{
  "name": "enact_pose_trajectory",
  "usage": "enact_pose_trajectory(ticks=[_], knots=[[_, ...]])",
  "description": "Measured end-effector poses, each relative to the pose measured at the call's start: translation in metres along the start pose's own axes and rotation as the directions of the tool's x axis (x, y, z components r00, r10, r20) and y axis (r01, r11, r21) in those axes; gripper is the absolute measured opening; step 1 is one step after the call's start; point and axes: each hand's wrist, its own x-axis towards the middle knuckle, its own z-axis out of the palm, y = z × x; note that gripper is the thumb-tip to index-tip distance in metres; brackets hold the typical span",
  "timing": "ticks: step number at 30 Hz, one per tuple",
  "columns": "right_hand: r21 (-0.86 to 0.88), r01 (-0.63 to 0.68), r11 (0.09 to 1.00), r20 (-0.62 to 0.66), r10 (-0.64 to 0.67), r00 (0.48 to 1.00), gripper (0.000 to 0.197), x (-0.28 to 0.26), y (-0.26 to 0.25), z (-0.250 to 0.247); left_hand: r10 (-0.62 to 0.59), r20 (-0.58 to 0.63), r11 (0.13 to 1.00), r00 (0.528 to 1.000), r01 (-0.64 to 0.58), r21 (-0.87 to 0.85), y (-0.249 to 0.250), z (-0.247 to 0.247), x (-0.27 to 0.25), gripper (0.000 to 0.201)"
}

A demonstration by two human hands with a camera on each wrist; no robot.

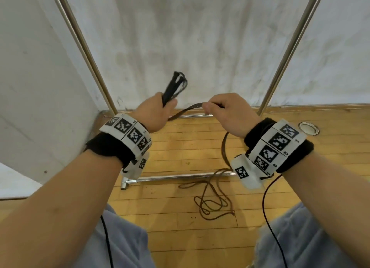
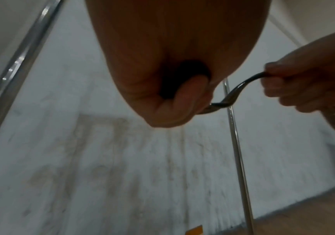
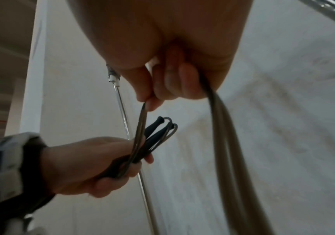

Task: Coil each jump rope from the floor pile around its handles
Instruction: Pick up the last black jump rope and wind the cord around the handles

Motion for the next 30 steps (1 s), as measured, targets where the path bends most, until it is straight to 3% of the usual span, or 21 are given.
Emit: enact_pose_trajectory(ticks=[3, 5, 7, 10, 14, 17, 20, 23, 25, 30], knots=[[-0.084, -0.016, 0.996, -0.054, 0.012, 0.998, 0.031, 0.003, 0.008, -0.002, 0.079, 0.159, 0.997, 0.984, -0.082, 0.009, 0.012, 0.008, -0.009, 0.054], [-0.096, 0.020, 0.995, -0.062, -0.026, 0.998, 0.030, 0.003, 0.008, -0.006, 0.147, 0.226, 0.986, 0.963, -0.161, 0.047, 0.019, 0.016, -0.015, 0.055], [-0.070, 0.091, 0.993, -0.059, -0.095, 0.994, 0.030, 0.003, 0.004, -0.007, 0.178, 0.268, 0.956, 0.947, -0.230, 0.180, 0.024, 0.025, -0.020, 0.040], [-0.077, 0.126, 0.989, -0.057, -0.131, 0.990, 0.029, 0.003, 0.000, -0.007, 0.134, 0.312, 0.941, 0.940, -0.220, 0.257, 0.029, 0.035, -0.026, 0.004], [-0.121, 0.044, 0.992, -0.045, -0.050, 0.998, 0.032, 0.009, 0.012, -0.014, 0.177, 0.348, 0.944, 0.921, -0.259, 0.204, 0.036, 0.043, -0.033, 0.028], [-0.054, -0.052, 0.997, -0.052, 0.049, 0.997, 0.039, 0.014, 0.025, -0.020, 0.247, 0.352, 0.954, 0.903, -0.290, 0.074, 0.037, 0.036, -0.034, 0.025], [0.039, -0.121, 0.992, -0.050, 0.123, 0.991, 0.050, 0.019, 0.033, -0.024, 0.342, 0.309, 0.939, 0.888, -0.329, -0.095, 0.038, 0.019, -0.033, 0.025], [0.119, -0.129, 0.984, -0.012, 0.131, 0.991, 0.032, 0.020, 0.034, -0.020, 0.384, 0.211, 0.914, 0.899, -0.338, -0.225, 0.041, 0.008, -0.034, 0.021], [0.132, -0.123, 0.984, -0.029, 0.128, 0.991, 0.023, 0.019, 0.035, -0.014, 0.360, 0.134, 0.896, 0.923, -0.302, -0.325, 0.042, 0.005, -0.035, 0.009], [0.125, -0.150, 0.981, 0.001, 0.151, 0.989, 0.034, 0.014, 0.035, 0.006, 0.216, -0.066, 0.864, 0.974, -0.222, -0.451, 0.042, 0.006, -0.029, 0.018]])
